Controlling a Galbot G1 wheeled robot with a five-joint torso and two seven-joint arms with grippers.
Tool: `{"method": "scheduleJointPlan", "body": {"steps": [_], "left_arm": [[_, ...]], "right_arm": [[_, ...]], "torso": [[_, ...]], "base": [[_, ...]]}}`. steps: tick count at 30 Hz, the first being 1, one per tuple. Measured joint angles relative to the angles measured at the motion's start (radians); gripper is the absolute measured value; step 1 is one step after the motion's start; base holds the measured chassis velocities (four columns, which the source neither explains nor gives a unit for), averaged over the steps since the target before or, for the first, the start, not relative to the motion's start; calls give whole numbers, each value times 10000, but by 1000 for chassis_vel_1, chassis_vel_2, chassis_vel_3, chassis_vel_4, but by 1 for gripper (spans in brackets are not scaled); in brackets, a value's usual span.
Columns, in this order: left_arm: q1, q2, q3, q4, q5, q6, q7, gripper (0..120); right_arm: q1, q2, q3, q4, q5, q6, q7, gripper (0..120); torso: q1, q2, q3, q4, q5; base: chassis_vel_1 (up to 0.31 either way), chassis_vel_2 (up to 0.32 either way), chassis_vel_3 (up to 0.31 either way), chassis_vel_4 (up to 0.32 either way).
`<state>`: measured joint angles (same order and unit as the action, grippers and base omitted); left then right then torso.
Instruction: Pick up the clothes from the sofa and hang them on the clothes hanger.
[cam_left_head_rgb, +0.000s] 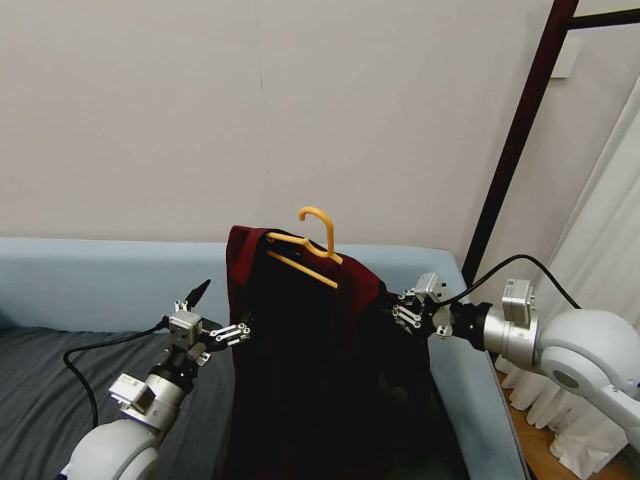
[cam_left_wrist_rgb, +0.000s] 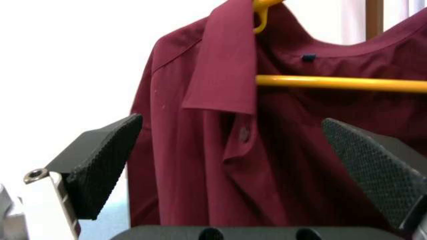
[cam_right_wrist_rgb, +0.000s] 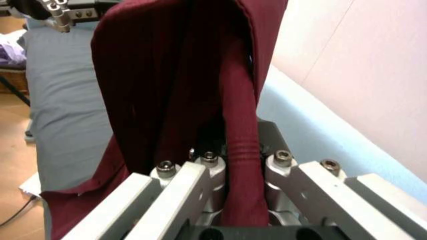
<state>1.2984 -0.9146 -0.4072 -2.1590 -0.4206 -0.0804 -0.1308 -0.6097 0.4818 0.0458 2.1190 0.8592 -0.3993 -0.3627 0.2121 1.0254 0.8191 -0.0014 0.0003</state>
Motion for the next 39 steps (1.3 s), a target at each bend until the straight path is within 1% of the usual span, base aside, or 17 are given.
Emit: {"method": "scheduleJointPlan", "body": {"steps": [5,8,12,13,14,17,18,21,22,23,26,27,28,33,34,36,39], "left_arm": [[-124,-403,232,-10,193,330,-665,97],[-224,-546,315,69,203,432,-825,94],[-661,-965,716,476,338,675,-969,81],[-661,-965,716,476,338,675,-969,81],[-753,-1010,813,587,381,705,-967,78],[-1052,-1118,1071,839,438,727,-926,65],[-1052,-1118,1071,839,438,727,-926,65],[-1276,-1149,1161,885,439,696,-891,49],[-1293,-1128,1154,847,431,680,-862,46],[-1293,-1128,1154,847,431,680,-862,46],[-1292,-962,1047,724,411,550,-722,31],[-1269,-912,1009,686,410,517,-672,27],[-1269,-912,1009,686,410,517,-672,27],[-1011,-701,823,495,480,428,-441,6],[-1011,-701,823,495,480,428,-441,6],[-898,-633,731,436,531,396,-390,0],[-791,-577,651,351,542,395,-376,0]], "right_arm": [[110,82,-118,-104,13,0,-77,4],[175,112,-157,-128,64,1,-107,4],[495,187,-308,-239,243,19,-276,4],[495,187,-308,-239,243,19,-276,4],[520,200,-314,-254,252,26,-294,4],[550,286,-338,-294,260,43,-326,4],[550,286,-338,-294,260,43,-326,4],[521,345,-345,-318,228,54,-362,4],[493,350,-345,-329,202,59,-375,4],[493,350,-345,-329,202,59,-375,4],[408,361,-334,-347,128,69,-412,4],[391,365,-328,-359,107,73,-422,4],[391,365,-328,-359,107,73,-422,4],[398,395,-323,-493,45,87,-469,4],[398,395,-323,-493,45,87,-469,4],[415,414,-327,-546,35,89,-475,4],[416,419,-332,-572,28,91,-476,4]], "torso": [[0,0,0,0,0],[0,0,0,0,-1],[0,0,0,1,-3],[0,0,0,1,-3],[0,0,0,0,-3],[0,-1,0,-1,-3],[0,-1,0,-1,-3],[0,-1,0,-1,-3],[1,-2,0,-1,-3],[1,-2,0,-1,-3],[0,-2,0,-1,-3],[0,-2,0,-1,-3],[0,-2,0,-1,-3],[0,-1,0,0,-3],[0,-1,0,0,-3],[0,-2,0,0,-3],[0,-2,0,0,-4]], "base": [[0,0,0,0],[0,0,0,0],[0,0,0,0],[0,0,0,0],[0,0,0,0],[0,0,0,0],[0,0,0,0],[0,0,0,0],[0,0,0,0],[0,0,0,0],[0,0,0,0],[0,0,0,0],[0,0,0,0],[0,0,0,0],[0,0,0,0],[0,0,0,0],[0,0,0,0]]}}
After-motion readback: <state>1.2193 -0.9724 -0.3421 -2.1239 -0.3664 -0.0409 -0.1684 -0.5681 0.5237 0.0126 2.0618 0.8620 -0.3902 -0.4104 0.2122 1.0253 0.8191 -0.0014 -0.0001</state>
